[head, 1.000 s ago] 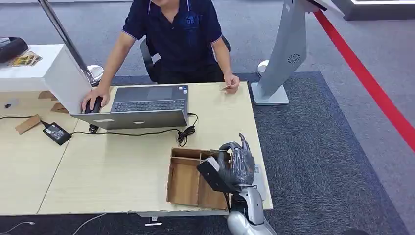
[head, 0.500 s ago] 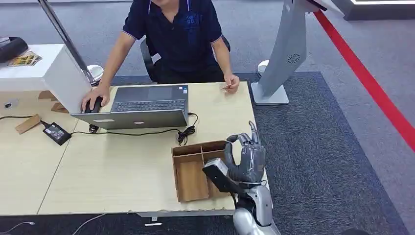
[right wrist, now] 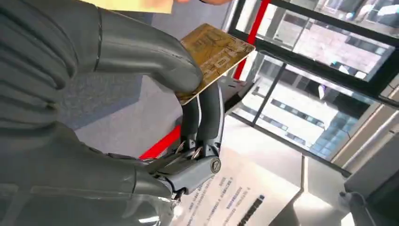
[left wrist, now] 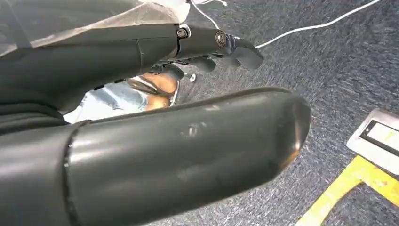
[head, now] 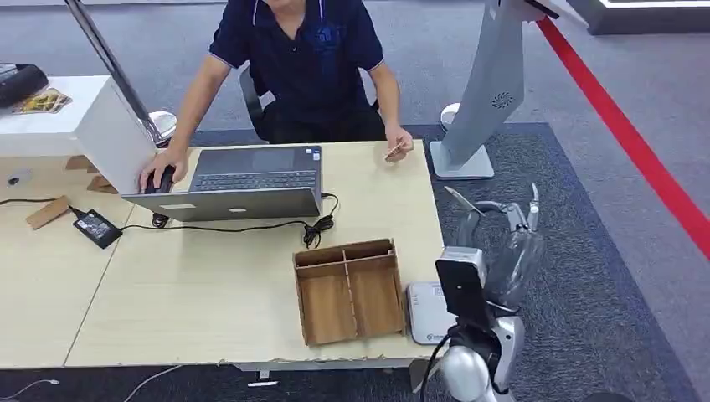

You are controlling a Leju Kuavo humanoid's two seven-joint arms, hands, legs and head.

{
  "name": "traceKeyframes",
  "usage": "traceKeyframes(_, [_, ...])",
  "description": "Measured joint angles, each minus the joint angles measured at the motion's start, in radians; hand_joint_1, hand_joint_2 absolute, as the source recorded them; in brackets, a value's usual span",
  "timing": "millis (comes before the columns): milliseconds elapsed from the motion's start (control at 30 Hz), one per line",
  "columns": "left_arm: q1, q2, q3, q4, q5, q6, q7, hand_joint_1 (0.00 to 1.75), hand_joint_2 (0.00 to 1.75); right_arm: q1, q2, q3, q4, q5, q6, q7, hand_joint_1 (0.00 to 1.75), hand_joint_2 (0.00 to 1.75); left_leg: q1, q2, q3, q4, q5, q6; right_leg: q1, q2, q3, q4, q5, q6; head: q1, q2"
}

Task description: Pass the card to the sensor for recognition and then transmit it.

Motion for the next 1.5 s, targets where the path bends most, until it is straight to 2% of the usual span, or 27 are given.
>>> traceKeyframes(333, [-0.002,0.000,0.000,0.000,-0.017,-0.003,-0.003,0.00,0.00,0.006,0.013,0.000,-0.007,-0.008,0.002,-0.029,1.75,1.75,0.000,0.000,-0.001,0.000,0.000,0.000,0.000,0.000,0.000,0.000,0.000,0.000,0.000,0.000])
traceKeyframes(467, [-0.003,-0.001,0.000,0.000,-0.023,-0.010,-0.002,0.00,0.00,-0.001,0.011,0.010,0.002,-0.022,0.003,0.002,1.75,1.75,0.000,0.000,-0.001,0.000,0.000,0.000,0.000,0.000,0.000,0.000,0.000,0.000,0.000,0.000])
traceKeyframes(533, [-0.004,-0.001,0.000,0.000,-0.025,-0.011,-0.001,0.00,0.00,-0.007,0.016,0.022,0.012,-0.017,0.003,-0.006,1.75,1.75,0.000,0.000,-0.001,0.000,0.000,0.000,0.000,0.000,0.000,0.000,0.000,0.000,0.000,0.000])
traceKeyframes(633, [-0.007,-0.002,0.000,0.000,-0.042,-0.014,-0.004,0.00,0.00,-0.032,0.045,0.038,0.064,-0.020,0.005,-0.055,1.75,1.75,0.001,0.000,-0.001,0.000,0.000,0.000,0.000,0.000,0.000,0.000,0.000,0.000,0.000,0.000])
traceKeyframes(767, [-0.008,-0.004,-0.001,0.000,-0.052,-0.018,-0.009,0.00,0.00,-0.054,0.060,0.048,0.117,-0.019,0.005,-0.082,1.75,1.75,0.001,-0.001,-0.002,0.000,0.001,-0.001,0.000,-0.001,0.000,0.000,0.000,0.000,0.000,0.000])
traceKeyframes(1067, [-0.010,-0.005,-0.008,0.000,-0.067,-0.024,-0.017,0.00,0.00,-0.101,0.071,0.059,0.236,-0.022,0.006,-0.093,1.75,1.75,0.001,-0.001,-0.002,0.000,0.001,-0.001,0.000,-0.001,0.000,0.000,0.000,0.000,0.000,0.000])
traceKeyframes(1333, [-0.010,-0.005,-0.010,0.000,-0.069,-0.024,-0.018,0.00,0.00,-0.119,0.075,0.062,0.292,-0.010,0.006,-0.103,1.75,1.75,0.001,-0.001,-0.002,0.000,0.001,-0.001,0.000,-0.001,0.000,0.000,0.000,0.000,0.001,0.000])
traceKeyframes(1400, [-0.010,-0.005,-0.010,0.000,-0.069,-0.024,-0.018,0.00,0.00,-0.125,0.075,0.062,0.302,-0.010,0.006,-0.104,0.00,1.75,0.001,-0.001,-0.002,0.000,0.001,-0.001,0.000,-0.001,0.000,0.000,0.000,0.000,0.001,0.000])
traceKeyframes(1500, [-0.010,-0.005,-0.012,0.000,-0.069,-0.024,-0.018,0.00,0.00,-0.128,0.076,0.062,0.316,-0.019,0.005,-0.103,0.00,1.75,0.001,-0.001,-0.002,0.000,0.001,-0.001,0.000,-0.001,0.000,0.000,0.000,0.000,0.001,0.000])
